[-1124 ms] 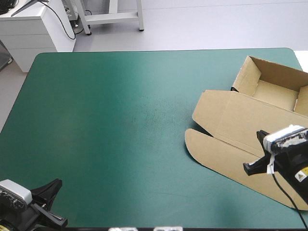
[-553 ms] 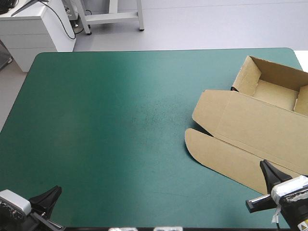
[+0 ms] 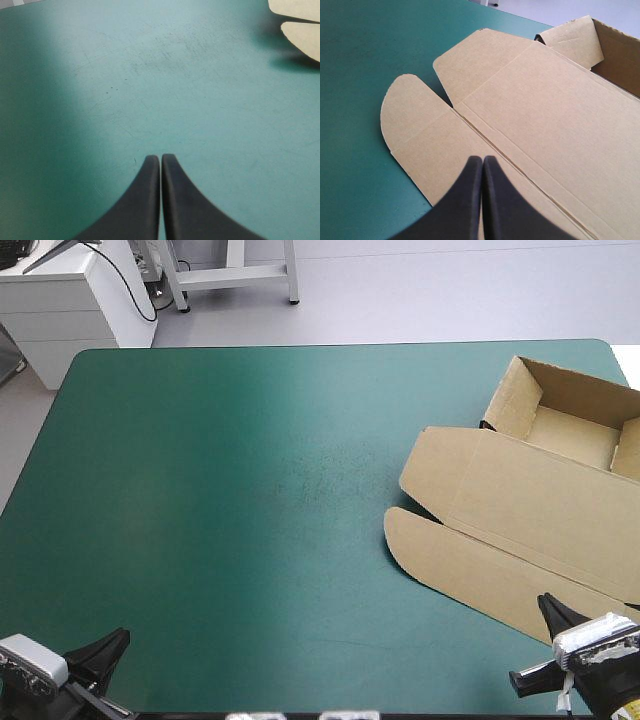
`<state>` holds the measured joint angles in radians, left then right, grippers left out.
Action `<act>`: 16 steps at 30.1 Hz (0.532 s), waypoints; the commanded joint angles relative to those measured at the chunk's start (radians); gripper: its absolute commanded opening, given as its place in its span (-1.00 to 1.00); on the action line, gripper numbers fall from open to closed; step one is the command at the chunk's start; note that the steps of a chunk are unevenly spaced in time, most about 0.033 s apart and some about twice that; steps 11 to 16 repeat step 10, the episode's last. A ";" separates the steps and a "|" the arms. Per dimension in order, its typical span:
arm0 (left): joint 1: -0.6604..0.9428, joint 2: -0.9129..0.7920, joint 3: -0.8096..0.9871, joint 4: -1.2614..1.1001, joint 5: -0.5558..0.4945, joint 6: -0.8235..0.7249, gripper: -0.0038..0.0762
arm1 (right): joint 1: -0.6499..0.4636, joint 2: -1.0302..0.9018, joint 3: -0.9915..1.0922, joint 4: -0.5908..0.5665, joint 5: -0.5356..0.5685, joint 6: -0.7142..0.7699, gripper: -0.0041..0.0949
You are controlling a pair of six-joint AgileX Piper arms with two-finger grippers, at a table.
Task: Fold the box
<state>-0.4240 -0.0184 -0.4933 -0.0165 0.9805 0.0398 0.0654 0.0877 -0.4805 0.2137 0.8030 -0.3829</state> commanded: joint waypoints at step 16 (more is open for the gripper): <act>-0.002 -0.005 -0.022 -0.005 -0.070 -0.006 -0.92 | 0.005 0.015 0.031 -0.018 -0.104 0.044 -0.96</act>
